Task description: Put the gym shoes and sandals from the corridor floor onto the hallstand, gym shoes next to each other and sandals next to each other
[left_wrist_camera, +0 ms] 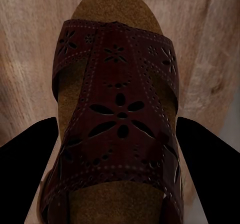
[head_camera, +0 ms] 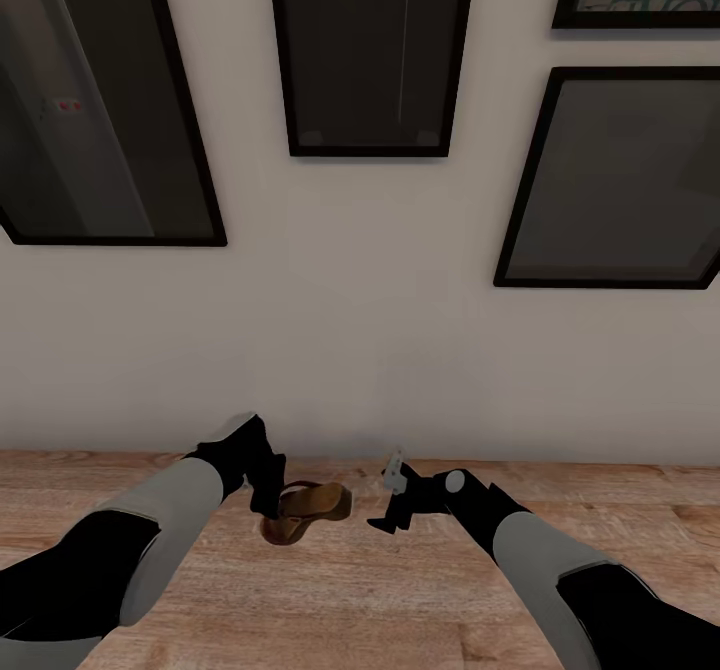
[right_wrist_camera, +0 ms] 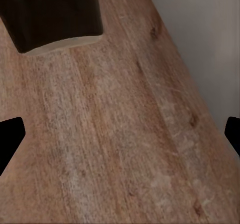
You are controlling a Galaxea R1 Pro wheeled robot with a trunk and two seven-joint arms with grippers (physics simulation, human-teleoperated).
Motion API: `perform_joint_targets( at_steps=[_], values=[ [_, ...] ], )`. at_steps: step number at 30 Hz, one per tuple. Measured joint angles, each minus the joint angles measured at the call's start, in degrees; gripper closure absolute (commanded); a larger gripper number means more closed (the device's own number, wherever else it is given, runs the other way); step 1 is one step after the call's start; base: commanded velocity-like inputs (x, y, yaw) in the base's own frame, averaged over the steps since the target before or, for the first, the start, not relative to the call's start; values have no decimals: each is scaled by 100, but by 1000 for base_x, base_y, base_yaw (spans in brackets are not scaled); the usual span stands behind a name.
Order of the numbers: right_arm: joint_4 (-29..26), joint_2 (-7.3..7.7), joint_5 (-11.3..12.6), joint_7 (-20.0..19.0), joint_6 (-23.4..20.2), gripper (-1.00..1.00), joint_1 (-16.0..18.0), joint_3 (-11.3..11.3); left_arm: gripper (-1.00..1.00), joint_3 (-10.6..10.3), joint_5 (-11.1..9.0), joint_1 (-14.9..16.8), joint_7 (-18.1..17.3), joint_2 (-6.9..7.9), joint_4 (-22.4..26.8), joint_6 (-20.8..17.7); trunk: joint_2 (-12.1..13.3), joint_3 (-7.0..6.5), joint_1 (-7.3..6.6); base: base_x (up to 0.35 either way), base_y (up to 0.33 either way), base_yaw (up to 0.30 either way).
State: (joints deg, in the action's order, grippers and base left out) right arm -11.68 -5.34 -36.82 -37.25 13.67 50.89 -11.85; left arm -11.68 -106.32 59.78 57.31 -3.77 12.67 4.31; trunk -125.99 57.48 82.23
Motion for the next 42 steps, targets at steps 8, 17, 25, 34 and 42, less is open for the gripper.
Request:
perform_joint_targets(
  at_steps=[8,17,25,34,42],
  values=[
    [-173,-10,0,-61,-3,-100,0,-8,100,-76,32,1,-1,-2,6,0,0,0,0,0,0,0],
    [-247,-118,0,-696,-4,-100,0,-11,100,-199,38,1,-1,-95,15,0,0,0,0,0,0,0],
    [-254,-157,0,-819,-4,-100,0,-11,100,-347,39,0,-1,-158,16,0,0,0,0,0,0,0],
    [-255,-175,0,-849,-4,-100,0,-11,100,-408,40,2,-1,-200,16,0,0,0,0,0,0,0],
    [-255,-177,0,-849,-4,-100,0,-11,100,-414,41,4,3,-209,14,0,0,0,0,0,0,0]
  ],
)
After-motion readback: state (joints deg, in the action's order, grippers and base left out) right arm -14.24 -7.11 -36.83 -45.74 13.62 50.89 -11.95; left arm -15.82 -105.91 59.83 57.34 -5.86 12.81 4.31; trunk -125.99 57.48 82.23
